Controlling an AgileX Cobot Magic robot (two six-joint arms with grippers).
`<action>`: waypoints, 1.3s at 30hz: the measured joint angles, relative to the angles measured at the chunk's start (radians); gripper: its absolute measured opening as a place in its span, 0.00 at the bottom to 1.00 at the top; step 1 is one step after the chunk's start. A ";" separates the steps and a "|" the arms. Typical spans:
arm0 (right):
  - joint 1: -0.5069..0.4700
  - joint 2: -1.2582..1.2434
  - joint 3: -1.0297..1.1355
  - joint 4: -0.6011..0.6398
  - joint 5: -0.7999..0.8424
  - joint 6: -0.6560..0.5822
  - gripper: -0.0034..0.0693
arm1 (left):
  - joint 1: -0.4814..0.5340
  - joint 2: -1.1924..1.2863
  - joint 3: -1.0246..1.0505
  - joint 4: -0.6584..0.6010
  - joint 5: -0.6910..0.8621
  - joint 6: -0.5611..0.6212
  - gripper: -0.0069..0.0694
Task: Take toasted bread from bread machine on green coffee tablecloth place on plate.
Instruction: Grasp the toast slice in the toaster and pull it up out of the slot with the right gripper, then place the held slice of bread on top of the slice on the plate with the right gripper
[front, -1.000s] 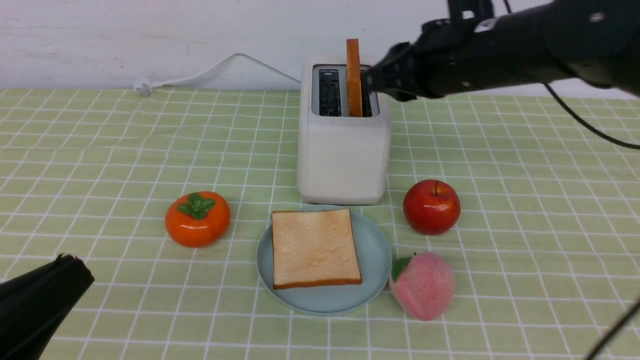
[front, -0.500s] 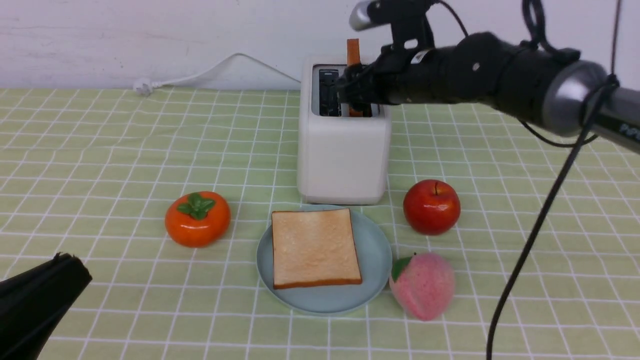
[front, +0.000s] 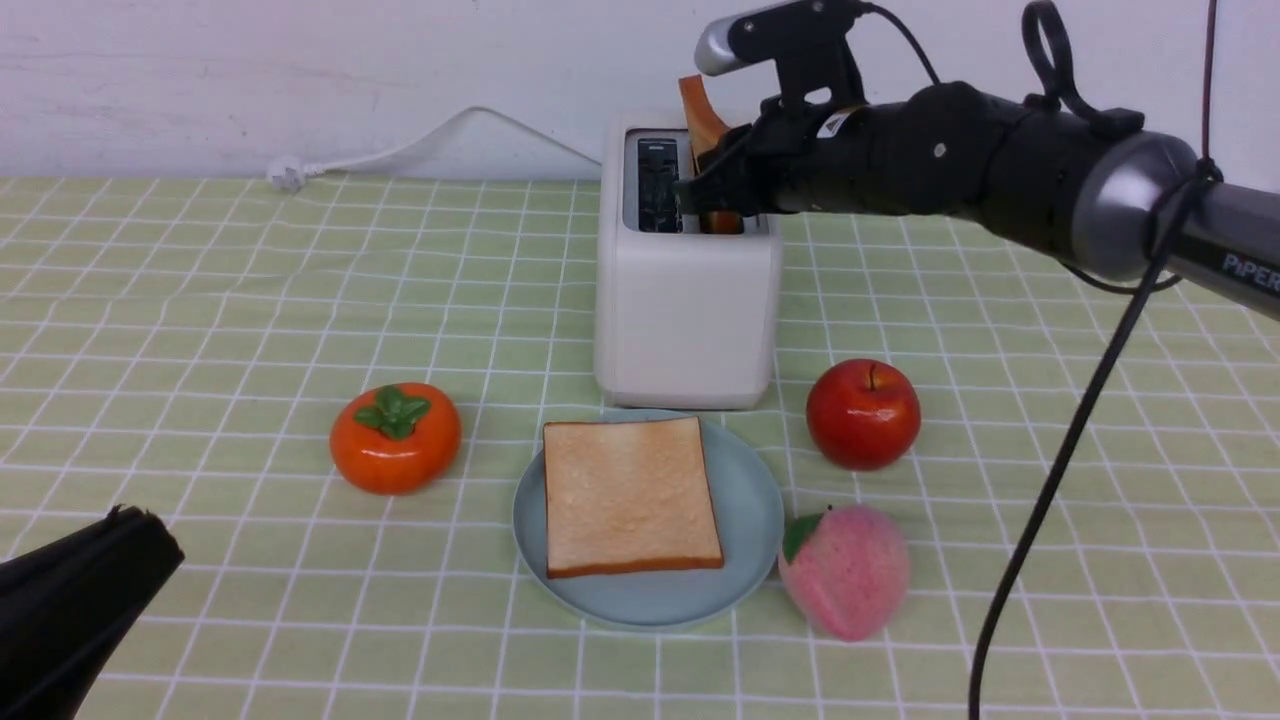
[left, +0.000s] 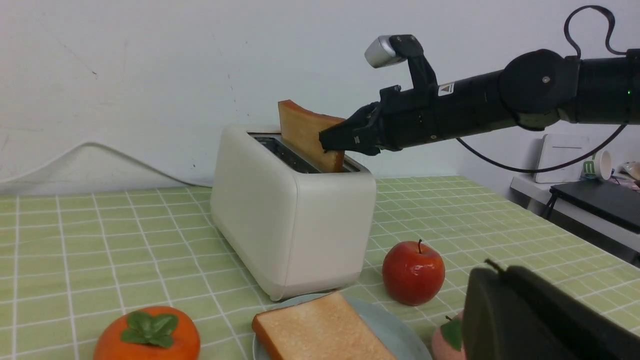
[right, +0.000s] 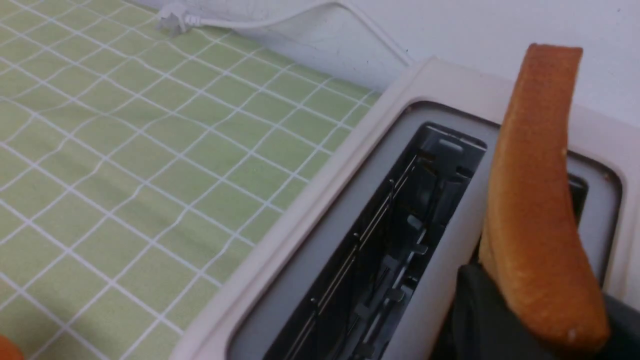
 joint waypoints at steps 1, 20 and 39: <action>0.000 -0.004 0.000 0.000 -0.002 0.000 0.21 | 0.000 0.000 0.000 0.000 0.000 0.000 0.07; 0.000 -0.469 0.013 0.062 0.637 0.007 0.21 | 0.000 0.000 0.000 0.000 0.010 0.000 0.07; 0.005 -0.199 0.351 0.609 0.627 -0.207 0.21 | 0.000 0.000 0.000 0.000 0.046 0.000 0.07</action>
